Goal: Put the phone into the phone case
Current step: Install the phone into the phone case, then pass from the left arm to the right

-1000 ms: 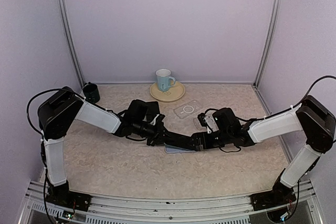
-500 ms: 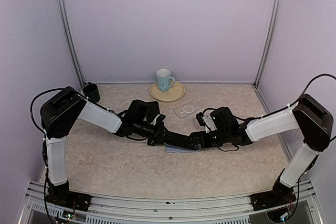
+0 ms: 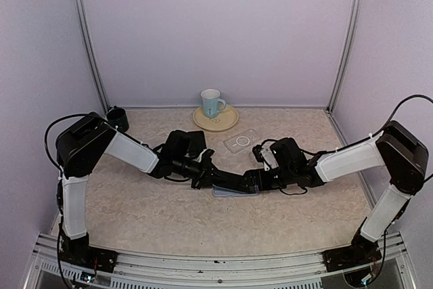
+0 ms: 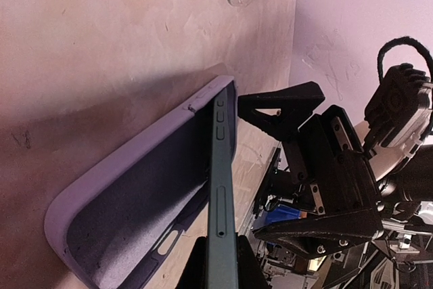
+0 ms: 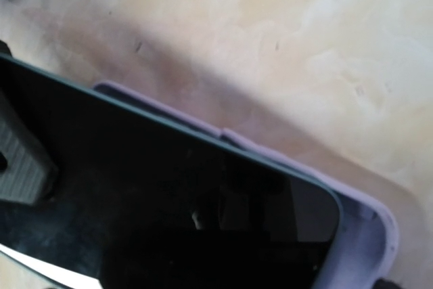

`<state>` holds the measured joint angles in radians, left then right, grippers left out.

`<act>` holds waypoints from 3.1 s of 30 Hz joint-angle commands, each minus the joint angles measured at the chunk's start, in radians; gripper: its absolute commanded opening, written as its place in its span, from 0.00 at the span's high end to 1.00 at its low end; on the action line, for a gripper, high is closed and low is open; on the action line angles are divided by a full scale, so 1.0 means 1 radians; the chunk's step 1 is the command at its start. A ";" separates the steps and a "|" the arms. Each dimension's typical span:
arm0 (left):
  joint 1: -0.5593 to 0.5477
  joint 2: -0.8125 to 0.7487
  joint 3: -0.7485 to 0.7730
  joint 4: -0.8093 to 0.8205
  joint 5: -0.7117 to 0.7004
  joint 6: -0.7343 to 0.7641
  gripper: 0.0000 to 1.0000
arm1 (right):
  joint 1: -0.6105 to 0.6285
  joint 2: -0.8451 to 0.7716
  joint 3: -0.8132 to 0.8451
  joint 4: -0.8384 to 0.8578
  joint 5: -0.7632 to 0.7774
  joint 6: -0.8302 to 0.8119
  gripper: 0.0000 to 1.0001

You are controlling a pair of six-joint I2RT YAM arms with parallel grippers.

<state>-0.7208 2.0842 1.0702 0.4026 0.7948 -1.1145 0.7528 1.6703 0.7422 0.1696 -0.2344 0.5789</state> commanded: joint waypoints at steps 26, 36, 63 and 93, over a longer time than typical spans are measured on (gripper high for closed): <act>-0.017 0.113 0.040 0.044 0.003 -0.030 1.00 | 0.031 0.055 0.060 0.009 -0.039 0.002 0.00; -0.047 0.151 0.035 0.142 0.014 -0.103 1.00 | 0.035 0.057 0.056 0.015 -0.040 0.010 0.00; -0.028 0.113 -0.091 0.414 0.026 -0.138 1.00 | 0.030 -0.096 0.111 -0.146 -0.011 -0.051 0.00; -0.026 0.038 -0.125 0.637 0.063 -0.191 1.00 | -0.106 -0.071 -0.002 -0.064 -0.242 -0.008 0.01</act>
<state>-0.7414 2.1757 0.9501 0.9310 0.8318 -1.2976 0.6559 1.5608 0.7486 0.0502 -0.4095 0.5457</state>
